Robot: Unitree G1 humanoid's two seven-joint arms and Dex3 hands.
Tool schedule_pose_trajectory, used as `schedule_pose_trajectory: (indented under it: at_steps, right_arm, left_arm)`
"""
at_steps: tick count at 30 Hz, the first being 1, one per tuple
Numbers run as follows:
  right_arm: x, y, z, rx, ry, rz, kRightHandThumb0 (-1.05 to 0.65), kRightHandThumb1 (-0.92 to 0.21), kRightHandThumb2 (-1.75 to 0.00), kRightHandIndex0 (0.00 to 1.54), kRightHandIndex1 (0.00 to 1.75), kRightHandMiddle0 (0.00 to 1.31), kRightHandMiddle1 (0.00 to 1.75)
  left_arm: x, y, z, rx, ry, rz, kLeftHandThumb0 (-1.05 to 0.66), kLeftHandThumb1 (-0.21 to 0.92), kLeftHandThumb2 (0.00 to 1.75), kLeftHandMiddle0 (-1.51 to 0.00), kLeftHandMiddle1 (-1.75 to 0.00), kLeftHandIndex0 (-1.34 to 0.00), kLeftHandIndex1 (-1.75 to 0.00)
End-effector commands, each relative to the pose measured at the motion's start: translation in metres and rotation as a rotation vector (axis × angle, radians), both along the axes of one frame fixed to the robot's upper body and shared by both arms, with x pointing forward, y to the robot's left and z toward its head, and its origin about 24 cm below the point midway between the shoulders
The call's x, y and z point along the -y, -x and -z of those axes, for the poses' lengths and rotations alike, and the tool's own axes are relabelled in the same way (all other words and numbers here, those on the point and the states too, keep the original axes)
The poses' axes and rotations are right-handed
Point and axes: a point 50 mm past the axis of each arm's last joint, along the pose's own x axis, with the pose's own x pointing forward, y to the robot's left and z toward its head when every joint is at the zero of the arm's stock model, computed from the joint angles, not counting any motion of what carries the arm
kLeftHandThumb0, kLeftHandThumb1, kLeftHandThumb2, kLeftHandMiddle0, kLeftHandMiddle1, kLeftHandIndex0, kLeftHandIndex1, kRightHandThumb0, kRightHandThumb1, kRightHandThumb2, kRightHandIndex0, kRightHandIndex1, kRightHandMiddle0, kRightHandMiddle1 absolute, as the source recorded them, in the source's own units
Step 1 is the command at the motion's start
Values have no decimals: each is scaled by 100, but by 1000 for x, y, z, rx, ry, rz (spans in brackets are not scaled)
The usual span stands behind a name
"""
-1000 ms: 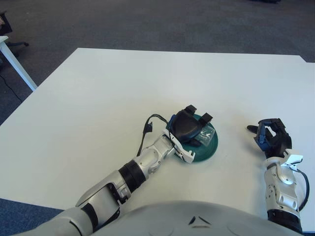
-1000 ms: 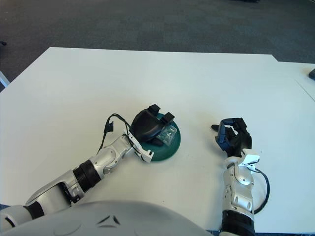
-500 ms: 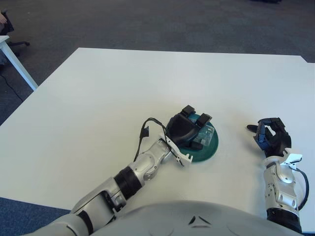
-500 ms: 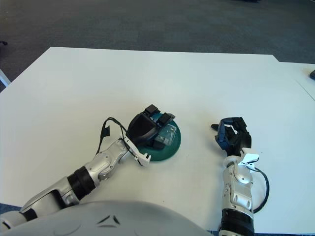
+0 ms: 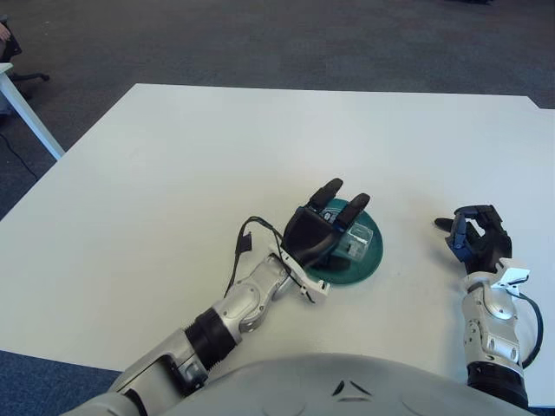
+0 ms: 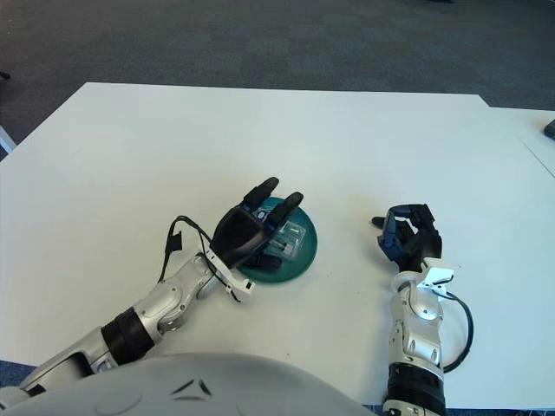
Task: Put the bottle into the plate.
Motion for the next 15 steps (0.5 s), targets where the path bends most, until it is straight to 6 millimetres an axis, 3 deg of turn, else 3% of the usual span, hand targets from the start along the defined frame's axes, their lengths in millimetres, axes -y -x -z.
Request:
schedule_pose_trajectory:
  at_steps: [1, 12, 15]
  right_arm:
    - [0, -3, 3, -15, -14, 4, -39, -65, -88, 49, 113, 38, 171]
    - [-1, -6, 5, -10, -17, -13, -38, -71, -79, 43, 112, 34, 171]
    - [-1, -6, 6, -9, -21, -14, -38, -71, -78, 43, 112, 34, 171]
  left_arm:
    - [-6, -2, -6, 14, 4, -39, -105, 92, 109, -3, -1, 0, 0]
    - [-17, -5, -22, -2, 62, -138, -105, 92, 109, -10, -4, -1, -1]
    - [-18, -6, -24, -47, 157, -191, -105, 92, 111, -13, -5, -5, -3]
